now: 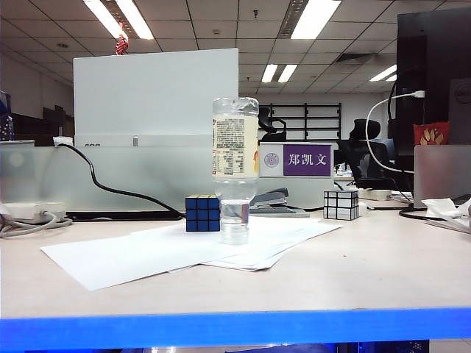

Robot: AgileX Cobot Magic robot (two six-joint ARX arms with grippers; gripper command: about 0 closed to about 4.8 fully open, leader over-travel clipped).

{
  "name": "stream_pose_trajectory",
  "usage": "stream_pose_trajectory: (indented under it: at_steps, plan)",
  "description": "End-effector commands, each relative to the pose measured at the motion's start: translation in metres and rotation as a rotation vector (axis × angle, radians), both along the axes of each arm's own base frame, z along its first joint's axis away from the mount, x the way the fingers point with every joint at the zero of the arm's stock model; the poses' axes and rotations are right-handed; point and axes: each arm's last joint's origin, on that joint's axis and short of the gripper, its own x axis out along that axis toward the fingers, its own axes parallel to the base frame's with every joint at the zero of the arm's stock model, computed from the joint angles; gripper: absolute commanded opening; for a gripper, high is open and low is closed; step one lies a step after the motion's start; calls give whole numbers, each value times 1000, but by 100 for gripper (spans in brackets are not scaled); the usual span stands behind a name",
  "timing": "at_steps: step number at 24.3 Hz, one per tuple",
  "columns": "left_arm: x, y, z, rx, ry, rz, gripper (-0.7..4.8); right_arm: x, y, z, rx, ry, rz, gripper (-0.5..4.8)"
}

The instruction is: Flip the plastic bottle upside down.

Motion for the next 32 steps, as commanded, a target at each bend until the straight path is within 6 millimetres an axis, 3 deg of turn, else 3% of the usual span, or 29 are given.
stream_pose_trajectory:
  at_steps: [1, 5, 13, 24, 32]
  plan:
    - [-2, -2, 1, 2, -23, -59, -5, 0, 0, 6, 29, -44, -1, -9]
    - [-7, -3, -4, 14, -49, -83, -5, 2, 1, 3, 22, -31, -3, -9]
    - [-7, -2, -34, 4, -80, -37, -5, 11, 4, -31, 67, -39, -69, -9]
    - [-8, -1, -32, -38, -129, -12, -5, 2, -1, -96, 160, -143, -51, -9]
    - [-6, -1, -34, -56, -110, 3, -5, 1, -2, -142, 148, -123, -72, -9]
